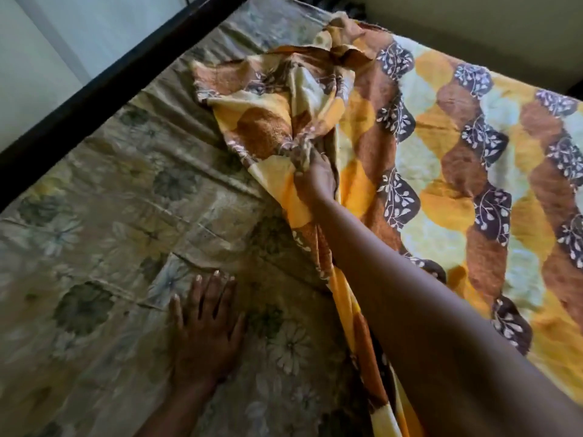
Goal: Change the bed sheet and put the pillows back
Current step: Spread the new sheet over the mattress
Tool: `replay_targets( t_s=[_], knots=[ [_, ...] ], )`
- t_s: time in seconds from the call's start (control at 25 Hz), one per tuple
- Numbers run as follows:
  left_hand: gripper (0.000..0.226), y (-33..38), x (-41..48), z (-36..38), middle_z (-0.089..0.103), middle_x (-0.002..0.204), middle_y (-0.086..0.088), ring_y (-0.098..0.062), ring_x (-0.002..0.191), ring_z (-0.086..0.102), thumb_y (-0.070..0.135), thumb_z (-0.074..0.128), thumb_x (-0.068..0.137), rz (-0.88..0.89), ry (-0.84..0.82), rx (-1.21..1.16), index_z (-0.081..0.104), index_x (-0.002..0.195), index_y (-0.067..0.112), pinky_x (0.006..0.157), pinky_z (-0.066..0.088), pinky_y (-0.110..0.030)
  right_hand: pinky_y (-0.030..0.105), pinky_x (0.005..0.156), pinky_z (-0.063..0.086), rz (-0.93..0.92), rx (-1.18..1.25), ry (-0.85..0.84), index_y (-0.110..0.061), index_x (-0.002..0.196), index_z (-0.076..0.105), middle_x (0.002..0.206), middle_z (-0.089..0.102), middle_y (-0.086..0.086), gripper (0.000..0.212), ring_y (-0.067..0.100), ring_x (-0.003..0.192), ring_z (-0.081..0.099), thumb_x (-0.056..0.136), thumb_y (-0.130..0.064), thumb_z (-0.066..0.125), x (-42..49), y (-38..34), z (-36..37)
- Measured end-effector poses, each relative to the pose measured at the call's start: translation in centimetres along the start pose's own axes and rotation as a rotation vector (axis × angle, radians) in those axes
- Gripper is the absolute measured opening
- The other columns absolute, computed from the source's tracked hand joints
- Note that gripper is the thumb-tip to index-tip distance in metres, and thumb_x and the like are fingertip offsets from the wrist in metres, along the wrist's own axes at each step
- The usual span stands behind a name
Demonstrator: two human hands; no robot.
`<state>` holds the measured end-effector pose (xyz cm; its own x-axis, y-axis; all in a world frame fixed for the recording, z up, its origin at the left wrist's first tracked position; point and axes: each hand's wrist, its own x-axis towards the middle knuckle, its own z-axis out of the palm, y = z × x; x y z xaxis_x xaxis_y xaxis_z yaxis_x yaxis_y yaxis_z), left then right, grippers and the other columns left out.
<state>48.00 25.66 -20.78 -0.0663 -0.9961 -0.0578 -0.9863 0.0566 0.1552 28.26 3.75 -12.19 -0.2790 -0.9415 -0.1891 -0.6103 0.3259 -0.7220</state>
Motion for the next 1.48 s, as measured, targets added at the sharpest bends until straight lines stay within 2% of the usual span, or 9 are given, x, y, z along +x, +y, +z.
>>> replay_targets(
  t_s=[0.12, 0.24, 0.36, 0.56, 0.72, 0.96, 1.2, 1.36, 1.48],
  knots=[
    [0.061, -0.4, 0.2, 0.4, 0.028, 0.152, -0.004, -0.027, 0.141, 0.018, 0.055, 0.008, 0.095, 0.023, -0.022, -0.031, 0.028, 0.144, 0.026, 0.112, 0.002, -0.051, 0.038, 0.093, 0.046, -0.553, -0.540, -0.396, -0.033, 0.143, 0.032, 0.151, 0.031, 0.004, 0.054, 0.028, 0.124, 0.046, 0.095, -0.010, 0.039, -3.2, -3.2, 4.6],
    [0.057, -0.6, 0.8, -0.8, 0.040, 0.146, -0.003, -0.025, 0.136, 0.028, 0.054, 0.010, 0.096, 0.013, -0.045, -0.184, 0.033, 0.141, 0.029, 0.110, 0.012, -0.045, 0.035, 0.088, 0.046, -0.678, -0.827, -0.693, -0.036, 0.141, 0.034, 0.146, 0.039, 0.006, 0.045, 0.027, 0.119, 0.048, 0.097, -0.027, 0.036, -6.3, -2.6, 7.8],
    [0.062, -3.7, 2.5, -3.3, 0.051, 0.136, -0.008, -0.026, 0.125, 0.046, 0.056, 0.019, 0.094, 0.003, -0.013, -0.351, 0.049, 0.134, 0.018, 0.106, 0.034, -0.044, 0.029, 0.081, 0.044, -0.604, -0.692, -0.620, -0.037, 0.137, 0.040, 0.143, 0.043, 0.000, 0.044, 0.023, 0.117, 0.051, 0.094, -0.038, 0.046, -7.4, -3.3, 6.3],
    [0.063, -13.4, 8.2, -5.8, 0.037, 0.147, -0.009, -0.024, 0.139, 0.023, 0.054, 0.017, 0.094, 0.035, 0.059, -0.100, 0.041, 0.139, 0.016, 0.111, 0.009, -0.044, 0.030, 0.080, 0.045, -0.585, -0.447, -0.296, -0.025, 0.128, 0.054, 0.124, 0.055, 0.006, 0.038, 0.025, 0.108, 0.056, 0.091, -0.034, 0.054, -5.4, -7.5, 4.8],
    [0.067, -18.9, 8.7, -5.3, 0.025, 0.154, -0.006, -0.025, 0.142, 0.018, 0.057, 0.009, 0.094, 0.048, 0.010, 0.028, 0.028, 0.147, 0.019, 0.112, 0.016, -0.056, 0.038, 0.103, 0.039, -0.529, -0.411, -0.398, -0.023, 0.136, 0.045, 0.138, 0.045, 0.005, 0.055, 0.024, 0.127, 0.042, 0.086, -0.039, 0.061, -4.1, -12.1, 11.9],
    [0.062, -19.4, 8.6, -4.2, 0.019, 0.155, -0.007, -0.029, 0.143, 0.017, 0.047, 0.028, 0.092, 0.128, 0.093, 0.029, 0.022, 0.148, 0.020, 0.112, 0.016, -0.056, 0.032, 0.081, 0.042, -0.399, -0.355, -0.193, -0.019, 0.132, 0.052, 0.124, 0.051, 0.010, 0.037, 0.028, 0.106, 0.053, 0.095, -0.018, 0.048, -4.8, -15.3, 20.5],
    [0.060, -20.0, 8.7, -4.5, 0.033, 0.150, -0.007, -0.026, 0.141, 0.022, 0.043, 0.035, 0.088, 0.152, 0.071, -0.080, 0.036, 0.144, 0.020, 0.114, 0.012, -0.051, 0.033, 0.096, 0.042, -0.367, -0.265, -0.639, -0.021, 0.131, 0.053, 0.125, 0.053, 0.009, 0.036, 0.025, 0.115, 0.052, 0.095, -0.023, 0.049, -6.6, -18.4, 21.9],
    [0.050, -21.2, 8.5, -5.7, 0.049, 0.139, -0.003, -0.017, 0.135, 0.030, 0.041, 0.032, 0.092, 0.201, 0.105, -0.277, 0.048, 0.134, 0.018, 0.113, 0.009, -0.039, 0.030, 0.093, 0.042, -0.262, -0.177, -0.063, -0.022, 0.125, 0.059, 0.130, 0.052, 0.007, 0.034, 0.022, 0.116, 0.051, 0.090, -0.025, 0.058, -5.7, -14.7, 13.5],
    [0.045, -19.3, 9.9, -6.5, 0.061, 0.125, -0.006, -0.017, 0.124, 0.041, 0.033, 0.037, 0.090, 0.258, 0.151, -0.370, 0.058, 0.123, 0.013, 0.108, 0.020, -0.038, 0.040, 0.105, 0.032, 0.225, -0.421, 0.260, -0.020, 0.136, 0.044, 0.140, 0.040, 0.013, 0.057, 0.031, 0.129, 0.036, 0.085, -0.039, 0.062, -3.8, -8.3, 6.4]
  ],
)
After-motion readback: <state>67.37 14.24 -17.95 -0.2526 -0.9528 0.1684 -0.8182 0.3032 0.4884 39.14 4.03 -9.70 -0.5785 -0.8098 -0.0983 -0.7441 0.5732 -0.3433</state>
